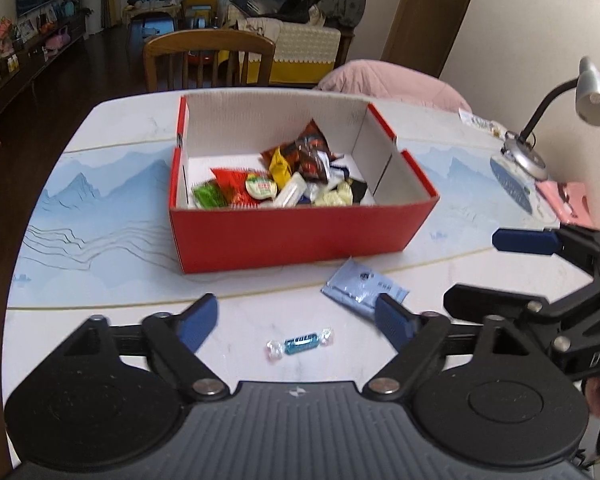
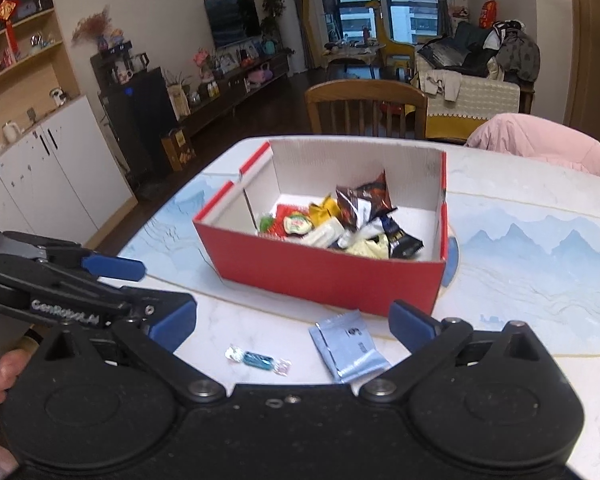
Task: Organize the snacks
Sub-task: 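Move both tools back toward the blue candy and pale blue packet, then grasp the pale blue packet with the right tool while the left tool grasps the blue wrapped candy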
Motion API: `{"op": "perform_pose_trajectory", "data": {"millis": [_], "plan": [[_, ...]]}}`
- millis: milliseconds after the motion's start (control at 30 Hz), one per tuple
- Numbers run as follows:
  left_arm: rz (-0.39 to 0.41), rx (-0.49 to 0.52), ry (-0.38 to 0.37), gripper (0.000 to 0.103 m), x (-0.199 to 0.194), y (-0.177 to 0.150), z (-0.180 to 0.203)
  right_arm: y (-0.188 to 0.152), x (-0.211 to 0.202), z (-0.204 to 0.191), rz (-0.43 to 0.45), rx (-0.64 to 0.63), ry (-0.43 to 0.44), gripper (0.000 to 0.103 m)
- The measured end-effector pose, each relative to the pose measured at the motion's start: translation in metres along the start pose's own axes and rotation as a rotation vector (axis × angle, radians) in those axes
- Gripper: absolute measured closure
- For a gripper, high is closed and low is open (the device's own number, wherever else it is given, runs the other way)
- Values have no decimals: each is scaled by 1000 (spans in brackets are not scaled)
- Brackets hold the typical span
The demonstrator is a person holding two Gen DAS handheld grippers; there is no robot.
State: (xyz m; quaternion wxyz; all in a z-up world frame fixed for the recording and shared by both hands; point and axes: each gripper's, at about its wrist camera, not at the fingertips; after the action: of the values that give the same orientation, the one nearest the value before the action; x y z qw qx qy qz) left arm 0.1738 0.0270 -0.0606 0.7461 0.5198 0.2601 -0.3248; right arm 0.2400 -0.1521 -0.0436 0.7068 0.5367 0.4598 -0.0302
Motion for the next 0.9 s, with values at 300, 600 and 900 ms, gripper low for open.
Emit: {"op": "perform_pose_trajectory", "data": {"millis": [300, 600, 900], "plan": [[-96, -19, -22, 11, 39, -17, -3, -15, 36, 30, -98, -20, -14, 0], [-168, -71, 10, 11, 66, -26, -16, -25, 93, 27, -209, -153, 9, 4], [-205, -89, 34, 11, 79, -31, -23, -31, 129, 9, -280, -296, 29, 18]]}}
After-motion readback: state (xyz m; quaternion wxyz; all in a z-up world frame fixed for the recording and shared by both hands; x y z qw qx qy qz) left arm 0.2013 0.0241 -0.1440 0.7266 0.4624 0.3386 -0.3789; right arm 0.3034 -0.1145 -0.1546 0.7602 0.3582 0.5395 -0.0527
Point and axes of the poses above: each gripper's, at about its wrist camera, not at the fingertips, and x roughly the way its jaws point, z to its right, y to its top, and after that the axes turned 12 degrees about -y, right-handed
